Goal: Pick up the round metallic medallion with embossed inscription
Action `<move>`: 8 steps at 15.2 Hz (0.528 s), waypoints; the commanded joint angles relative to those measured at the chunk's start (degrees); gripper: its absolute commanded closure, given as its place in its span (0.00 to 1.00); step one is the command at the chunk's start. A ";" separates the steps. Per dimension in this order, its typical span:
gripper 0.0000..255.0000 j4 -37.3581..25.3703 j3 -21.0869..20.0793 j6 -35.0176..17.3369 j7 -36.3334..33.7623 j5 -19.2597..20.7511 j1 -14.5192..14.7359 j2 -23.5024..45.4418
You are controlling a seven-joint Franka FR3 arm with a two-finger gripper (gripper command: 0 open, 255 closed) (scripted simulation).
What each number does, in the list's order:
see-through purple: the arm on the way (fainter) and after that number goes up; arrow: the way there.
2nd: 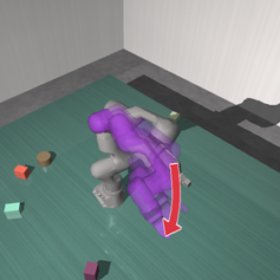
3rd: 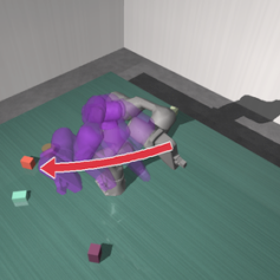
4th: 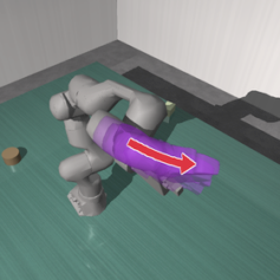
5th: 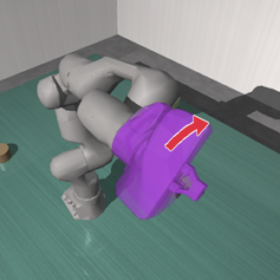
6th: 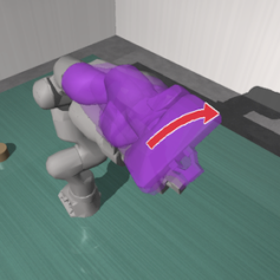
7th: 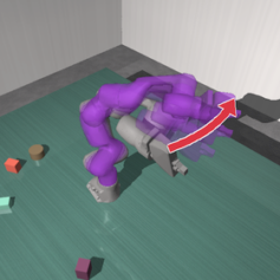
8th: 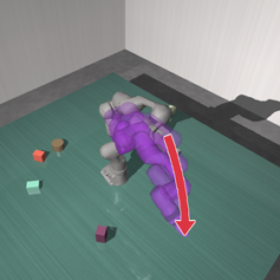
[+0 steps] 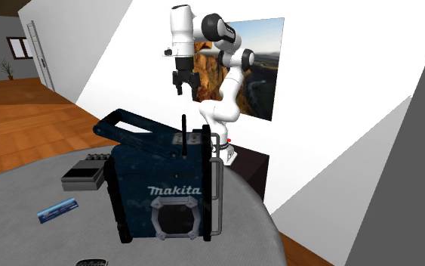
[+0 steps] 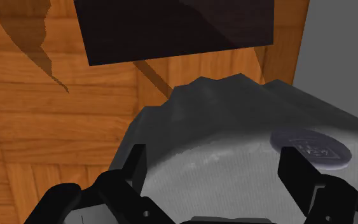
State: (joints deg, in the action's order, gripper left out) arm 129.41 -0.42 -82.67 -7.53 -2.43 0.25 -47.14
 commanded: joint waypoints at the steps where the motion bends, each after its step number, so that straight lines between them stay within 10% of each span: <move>1: 0.00 0.00 0.00 0.00 0.00 0.00 0.00 0.00; 8: 0.00 -2.07 2.98 -8.42 27.65 2.17 11.99 12.40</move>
State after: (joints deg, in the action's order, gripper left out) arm 128.10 2.23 -90.19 15.63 -0.50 10.48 -36.61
